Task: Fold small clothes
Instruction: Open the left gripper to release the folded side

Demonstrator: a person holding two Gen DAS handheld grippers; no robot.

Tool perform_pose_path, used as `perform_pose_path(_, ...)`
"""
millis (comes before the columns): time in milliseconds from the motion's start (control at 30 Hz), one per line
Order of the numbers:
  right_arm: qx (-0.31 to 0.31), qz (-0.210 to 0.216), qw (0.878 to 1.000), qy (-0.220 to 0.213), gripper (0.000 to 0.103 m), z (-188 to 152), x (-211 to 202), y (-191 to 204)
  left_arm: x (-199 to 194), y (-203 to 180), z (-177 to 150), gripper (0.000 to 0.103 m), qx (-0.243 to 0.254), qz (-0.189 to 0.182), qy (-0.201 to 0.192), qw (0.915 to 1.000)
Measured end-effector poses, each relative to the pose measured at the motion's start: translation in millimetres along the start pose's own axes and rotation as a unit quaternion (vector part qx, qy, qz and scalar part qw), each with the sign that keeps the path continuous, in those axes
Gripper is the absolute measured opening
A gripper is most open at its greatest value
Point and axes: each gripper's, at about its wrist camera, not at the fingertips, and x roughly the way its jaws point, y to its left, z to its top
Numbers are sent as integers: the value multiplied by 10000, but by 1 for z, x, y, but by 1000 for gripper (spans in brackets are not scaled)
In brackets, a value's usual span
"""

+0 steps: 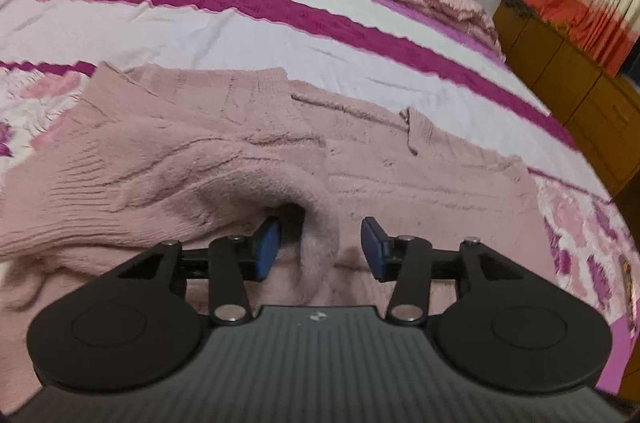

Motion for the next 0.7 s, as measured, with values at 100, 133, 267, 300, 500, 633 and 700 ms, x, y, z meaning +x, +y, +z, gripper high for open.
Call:
perform_pose_path(100,-16,-21,10000,-6,56,-1,0,2,-11,1,-1,59,71,218,193,9996)
perform_pose_path(133,-19,-29,10000,-6,56,-1,0,2,-14,3,-2,59,78,273,265,9992)
perform_pose_path(267,-22,-49,10000,-11,56,-1,-2,4,-31,13,-11,60,37,286,377,9989)
perform_pose_path(300,-25,-53,10000,-11,56,-1,-2,5,-36,17,-13,60,22,293,398,9988)
perform_pose_path(500,-76,-60,10000,-5,59,1,-2,10,-63,30,-23,61,10,412,421,9983)
perform_pose_path(633,-168,-41,9999,6,59,1,-2,18,-80,41,-26,62,52,579,368,9976)
perform_pose_path(700,-235,-40,9997,4,59,1,-2,23,-87,45,-28,62,63,675,333,9971)
